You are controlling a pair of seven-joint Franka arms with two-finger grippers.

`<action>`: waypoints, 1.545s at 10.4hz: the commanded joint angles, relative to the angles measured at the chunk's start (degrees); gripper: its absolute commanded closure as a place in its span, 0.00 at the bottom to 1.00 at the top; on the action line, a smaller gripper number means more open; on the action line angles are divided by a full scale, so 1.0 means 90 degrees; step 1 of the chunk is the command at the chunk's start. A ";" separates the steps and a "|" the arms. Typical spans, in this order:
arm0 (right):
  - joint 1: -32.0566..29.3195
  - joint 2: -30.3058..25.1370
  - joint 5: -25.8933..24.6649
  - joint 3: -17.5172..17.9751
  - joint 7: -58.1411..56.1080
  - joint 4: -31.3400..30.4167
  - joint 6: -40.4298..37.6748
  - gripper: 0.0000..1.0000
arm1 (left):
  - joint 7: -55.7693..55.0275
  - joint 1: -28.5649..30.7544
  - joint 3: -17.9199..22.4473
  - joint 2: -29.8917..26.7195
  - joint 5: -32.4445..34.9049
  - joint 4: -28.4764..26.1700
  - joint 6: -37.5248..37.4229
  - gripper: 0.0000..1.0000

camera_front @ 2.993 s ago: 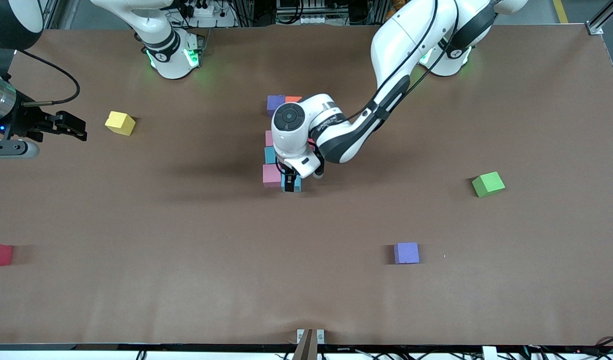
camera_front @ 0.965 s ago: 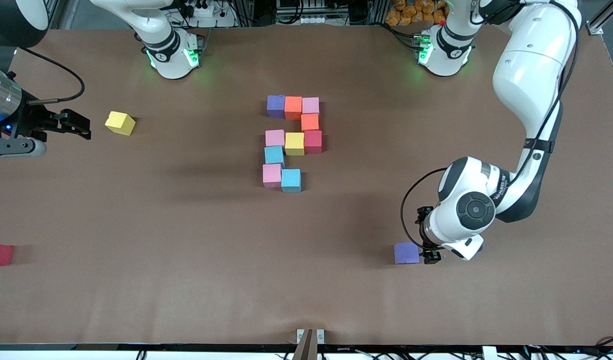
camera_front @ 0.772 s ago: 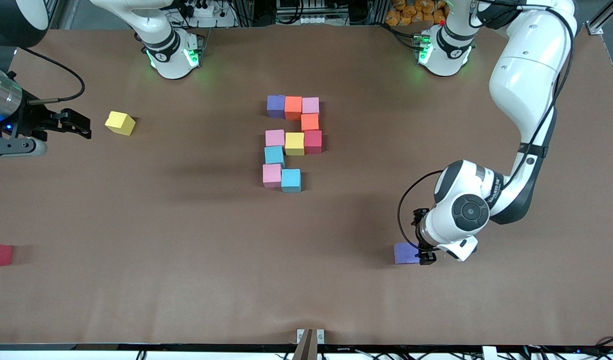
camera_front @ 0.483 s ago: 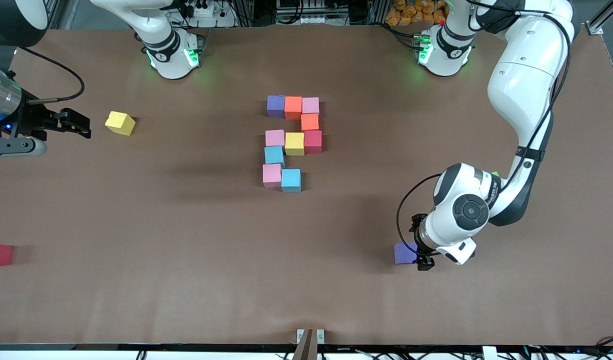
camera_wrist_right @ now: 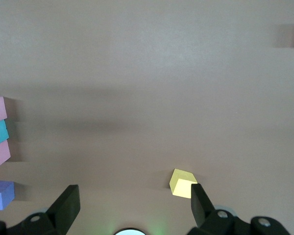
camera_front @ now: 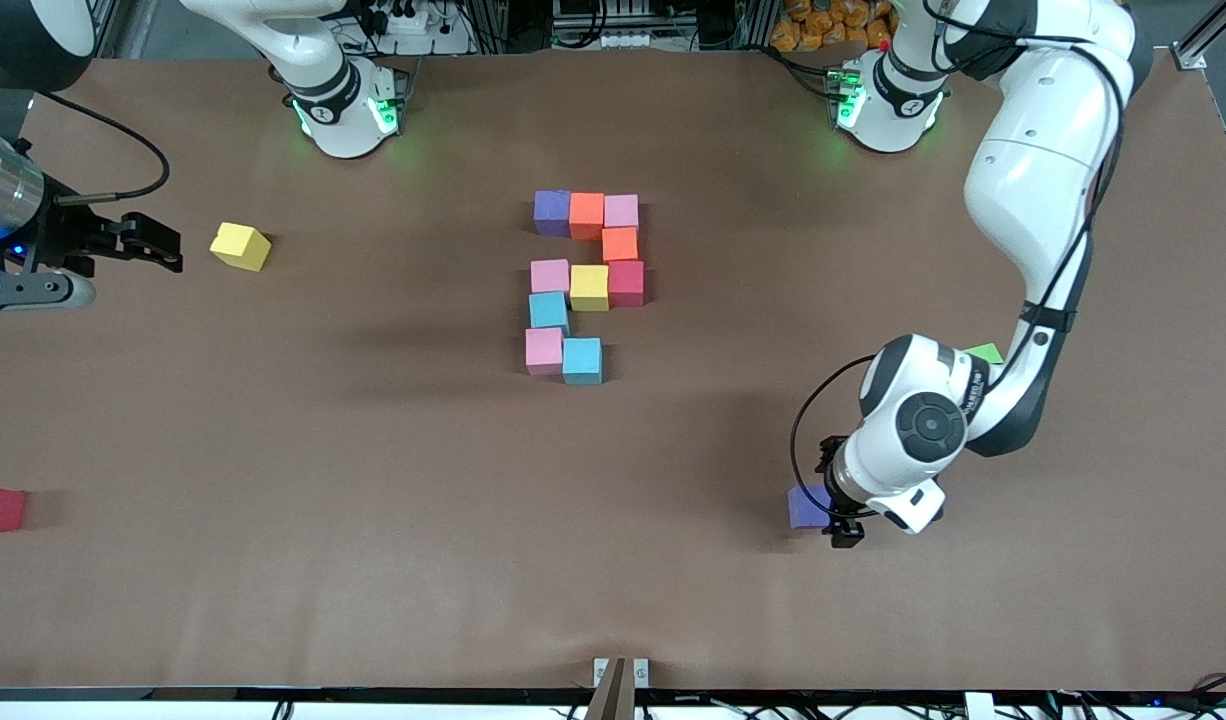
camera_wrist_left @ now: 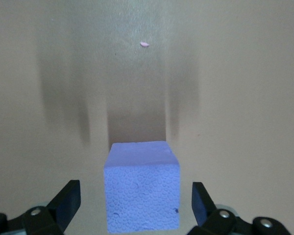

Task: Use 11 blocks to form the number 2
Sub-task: 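Grasp the purple block with the left gripper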

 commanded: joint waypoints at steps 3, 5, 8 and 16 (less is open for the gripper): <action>0.0047 -0.0024 -0.0041 -0.0014 -0.0029 0.0100 -0.0106 0.00 | 0.0120 -0.0178 0.0189 0.0194 -0.0079 0.0197 0.0175 0.00; -0.0001 -0.0054 -0.0031 -0.0053 -0.0029 0.0071 -0.0106 0.00 | 0.0120 -0.0178 0.0189 0.0263 -0.0079 0.0197 0.0264 0.00; 0.0262 -0.0122 -0.0031 -0.0434 -0.0029 0.0061 -0.0164 0.00 | 0.0276 -0.0139 0.0189 0.0263 -0.0147 0.0168 0.0235 0.00; -0.0041 -0.0513 0.0808 -0.0874 -0.0430 -0.0300 -0.0154 0.00 | 0.0286 -0.0188 0.0180 0.0321 -0.0313 0.0109 0.0098 0.00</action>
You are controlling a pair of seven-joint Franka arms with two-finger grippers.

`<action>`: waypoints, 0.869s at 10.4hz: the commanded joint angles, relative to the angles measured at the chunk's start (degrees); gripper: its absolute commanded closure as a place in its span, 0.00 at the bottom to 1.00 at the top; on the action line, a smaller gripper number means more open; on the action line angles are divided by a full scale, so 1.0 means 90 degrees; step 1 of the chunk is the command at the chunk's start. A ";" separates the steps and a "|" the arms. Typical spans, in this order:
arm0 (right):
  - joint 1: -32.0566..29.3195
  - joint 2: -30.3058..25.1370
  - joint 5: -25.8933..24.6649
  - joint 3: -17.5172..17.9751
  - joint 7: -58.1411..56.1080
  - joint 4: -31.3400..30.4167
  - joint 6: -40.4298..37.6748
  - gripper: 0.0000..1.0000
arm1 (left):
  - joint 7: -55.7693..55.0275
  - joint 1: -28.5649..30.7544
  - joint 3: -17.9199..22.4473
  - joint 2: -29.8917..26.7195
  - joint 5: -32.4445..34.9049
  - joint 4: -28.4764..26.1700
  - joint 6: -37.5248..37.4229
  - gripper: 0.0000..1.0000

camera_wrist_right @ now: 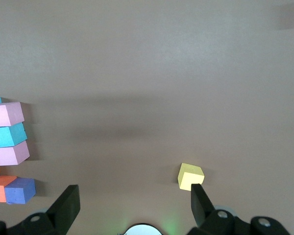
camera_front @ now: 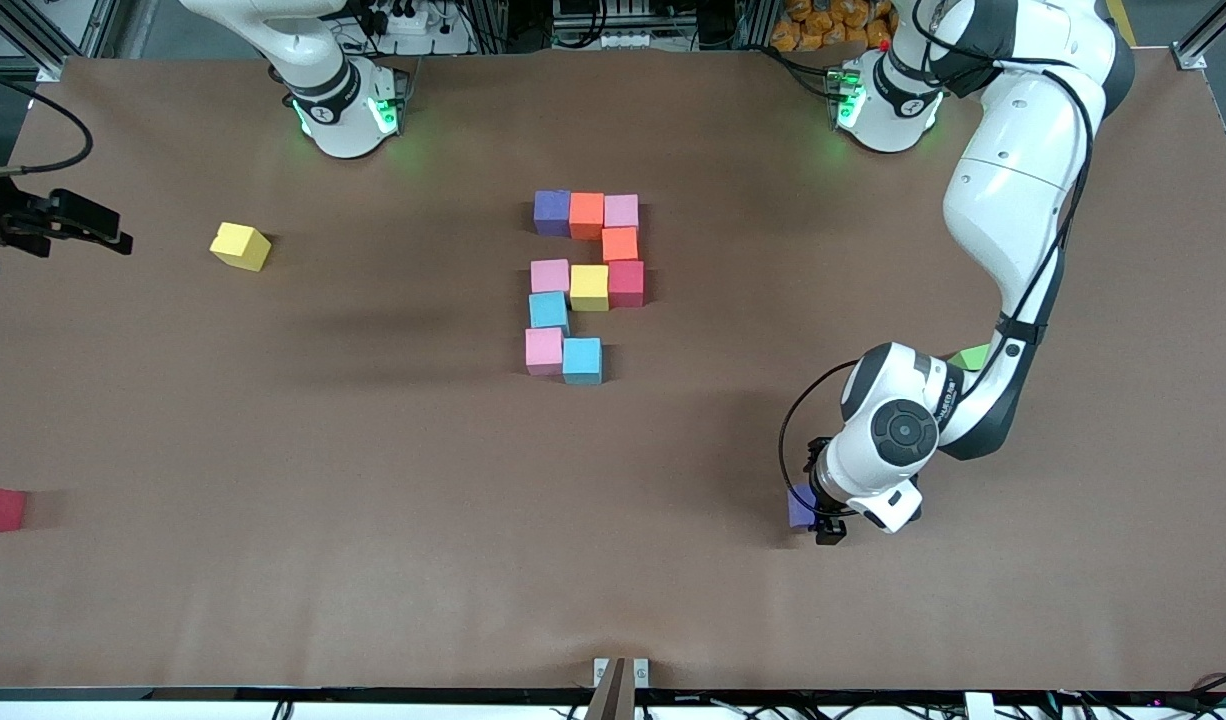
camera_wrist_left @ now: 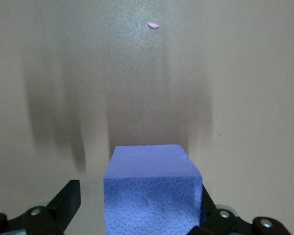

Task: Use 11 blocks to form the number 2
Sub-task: 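Carry the purple block toward the figure with the left gripper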

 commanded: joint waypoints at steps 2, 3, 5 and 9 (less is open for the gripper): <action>-0.0049 -0.0277 0.0159 0.0045 -0.0066 -0.0231 -0.0006 0.00 | 0.0216 -0.0044 0.0033 0.0080 -0.0215 0.0093 -0.0090 0.55; -0.0049 -0.0306 0.0159 0.0045 -0.0017 -0.0240 -0.0016 0.00 | 0.0332 -0.0025 0.0033 0.0070 -0.0234 0.0093 -0.0100 1.00; -0.0049 -0.0316 0.0179 0.0045 -0.0017 -0.0280 -0.0055 0.00 | 0.0382 0.0014 0.0033 0.0032 -0.0264 0.0083 -0.0100 1.00; -0.0049 -0.0326 0.0208 0.0045 -0.0017 -0.0280 -0.0172 0.00 | 0.0285 -0.0054 -0.0219 -0.0261 -0.0467 0.0015 -0.0820 1.00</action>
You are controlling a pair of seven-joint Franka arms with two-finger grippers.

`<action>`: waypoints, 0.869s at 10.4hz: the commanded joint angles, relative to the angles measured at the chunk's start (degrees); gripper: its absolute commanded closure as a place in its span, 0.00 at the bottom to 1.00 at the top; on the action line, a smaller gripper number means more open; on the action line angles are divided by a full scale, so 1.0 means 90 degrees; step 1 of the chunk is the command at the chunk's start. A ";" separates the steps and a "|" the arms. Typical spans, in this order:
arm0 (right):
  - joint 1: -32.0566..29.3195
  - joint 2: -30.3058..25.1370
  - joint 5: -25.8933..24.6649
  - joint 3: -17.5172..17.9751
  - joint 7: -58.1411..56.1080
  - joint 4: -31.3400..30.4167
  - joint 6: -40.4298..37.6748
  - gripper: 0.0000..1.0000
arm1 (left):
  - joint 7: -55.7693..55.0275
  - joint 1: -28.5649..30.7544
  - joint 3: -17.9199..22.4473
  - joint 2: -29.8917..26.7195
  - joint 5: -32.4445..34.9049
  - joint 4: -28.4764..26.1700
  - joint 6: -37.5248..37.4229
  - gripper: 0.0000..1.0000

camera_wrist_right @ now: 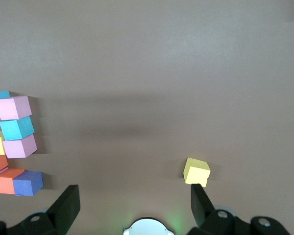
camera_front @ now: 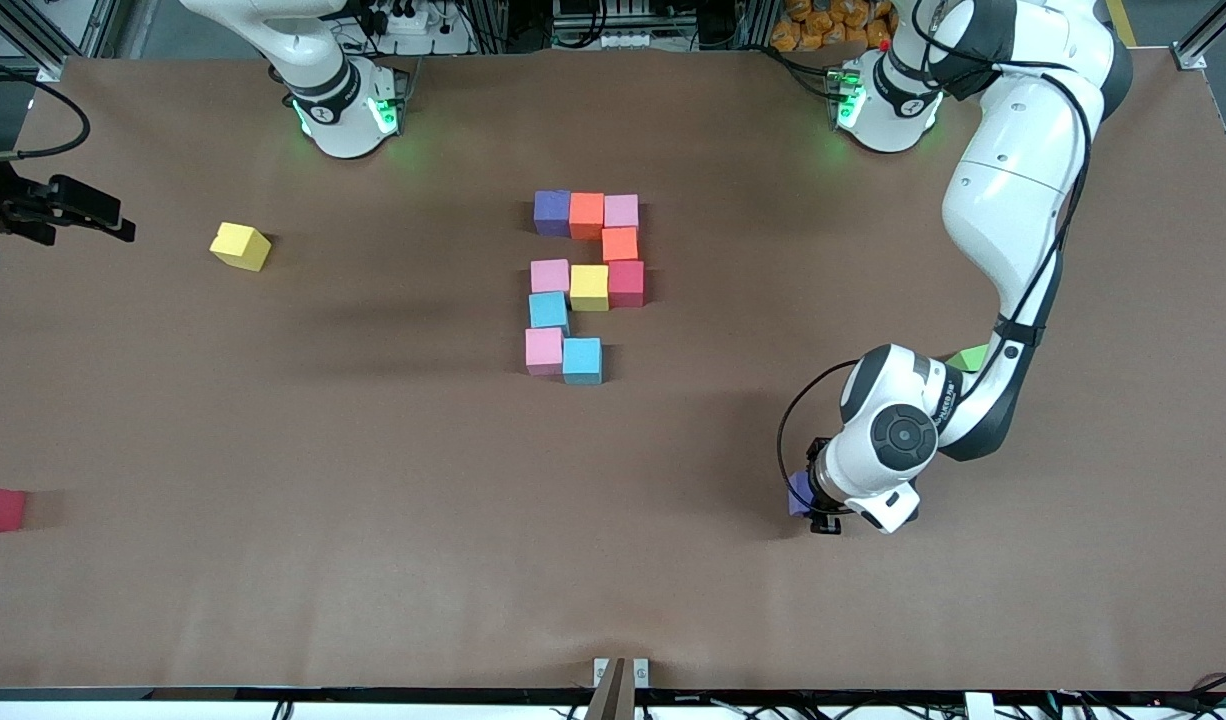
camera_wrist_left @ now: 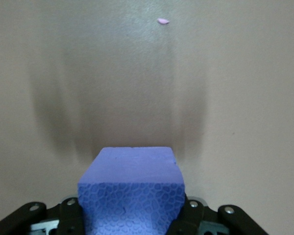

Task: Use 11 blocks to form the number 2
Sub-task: 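Carry the purple block toward the figure with the left gripper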

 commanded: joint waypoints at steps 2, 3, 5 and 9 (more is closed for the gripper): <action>-0.0059 -0.0174 0.0094 0.0036 -0.0017 -0.0155 -0.0060 0.00 | -0.0353 -0.0126 -0.0311 -0.0326 -0.0267 -0.0175 -0.0662 1.00; -0.0060 -0.0174 0.0094 0.0036 -0.0017 -0.0155 -0.0060 0.00 | -0.0617 -0.0330 -0.0311 -0.0346 -0.0266 -0.0272 -0.0662 1.00; -0.0060 -0.0174 0.0094 0.0036 -0.0076 -0.0146 -0.0079 0.00 | -0.1348 -0.0779 -0.0321 -0.0394 -0.0218 -0.0341 -0.0662 1.00; -0.0060 -0.0174 0.0094 0.0036 -0.0105 -0.0146 -0.0079 0.00 | -0.2571 -0.1716 -0.0321 -0.0395 -0.0208 -0.0351 -0.0867 1.00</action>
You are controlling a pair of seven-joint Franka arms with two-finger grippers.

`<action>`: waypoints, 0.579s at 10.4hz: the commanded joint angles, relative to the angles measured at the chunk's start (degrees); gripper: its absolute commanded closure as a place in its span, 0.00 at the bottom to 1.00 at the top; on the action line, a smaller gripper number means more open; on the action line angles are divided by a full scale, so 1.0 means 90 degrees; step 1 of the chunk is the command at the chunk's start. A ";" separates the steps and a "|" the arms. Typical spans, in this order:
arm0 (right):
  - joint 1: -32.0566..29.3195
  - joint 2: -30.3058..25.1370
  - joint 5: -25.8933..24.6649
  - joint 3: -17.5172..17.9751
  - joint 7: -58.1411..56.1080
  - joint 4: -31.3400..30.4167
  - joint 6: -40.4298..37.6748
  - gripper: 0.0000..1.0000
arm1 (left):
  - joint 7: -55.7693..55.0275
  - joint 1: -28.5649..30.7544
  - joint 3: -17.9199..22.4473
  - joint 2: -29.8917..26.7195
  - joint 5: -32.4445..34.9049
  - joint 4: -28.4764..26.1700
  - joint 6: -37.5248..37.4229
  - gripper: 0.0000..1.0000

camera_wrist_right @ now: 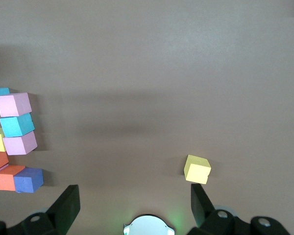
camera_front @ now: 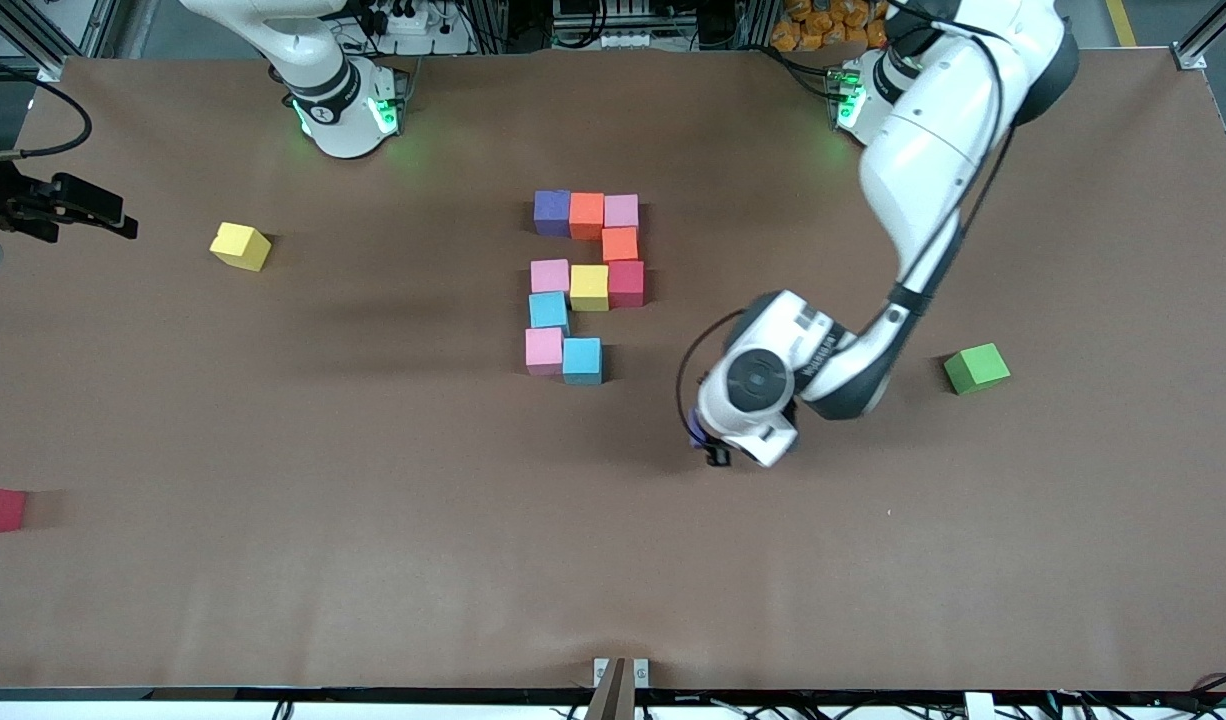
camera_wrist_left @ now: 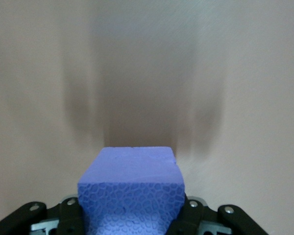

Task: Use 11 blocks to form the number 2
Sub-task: 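Carry the purple block toward the figure with the left gripper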

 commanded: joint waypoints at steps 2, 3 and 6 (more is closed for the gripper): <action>-0.0060 -0.0143 0.0088 0.0023 -0.0130 -0.0140 -0.0004 0.00 | -0.0509 -0.0636 0.0078 -0.0247 -0.0061 -0.0293 -0.0114 1.00; -0.0060 -0.0133 0.0088 0.0023 -0.0150 -0.0140 0.0015 0.00 | -0.0587 -0.0792 0.0087 -0.0373 -0.0051 -0.0526 -0.0017 1.00; -0.0128 -0.0104 0.0147 0.0023 -0.0160 -0.0140 0.0025 0.00 | -0.0617 -0.0950 0.0088 -0.0686 -0.0051 -0.1114 0.0501 1.00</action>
